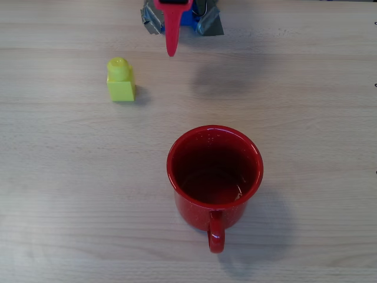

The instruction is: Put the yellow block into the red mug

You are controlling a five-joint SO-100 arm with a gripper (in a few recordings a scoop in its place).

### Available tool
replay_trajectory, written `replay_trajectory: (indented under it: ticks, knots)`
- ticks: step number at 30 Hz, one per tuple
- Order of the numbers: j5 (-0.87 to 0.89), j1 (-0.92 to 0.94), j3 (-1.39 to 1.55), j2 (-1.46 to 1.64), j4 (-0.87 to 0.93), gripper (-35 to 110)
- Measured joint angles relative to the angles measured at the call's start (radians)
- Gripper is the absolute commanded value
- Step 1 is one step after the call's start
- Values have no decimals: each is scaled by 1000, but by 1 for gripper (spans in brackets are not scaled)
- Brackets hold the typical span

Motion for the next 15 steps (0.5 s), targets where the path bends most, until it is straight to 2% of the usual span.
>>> replay_trajectory:
  ticks: [8,15]
  knots:
    - [-87,124,-250,-149,71,0]
    - [-178,230,-512,-359,236,0]
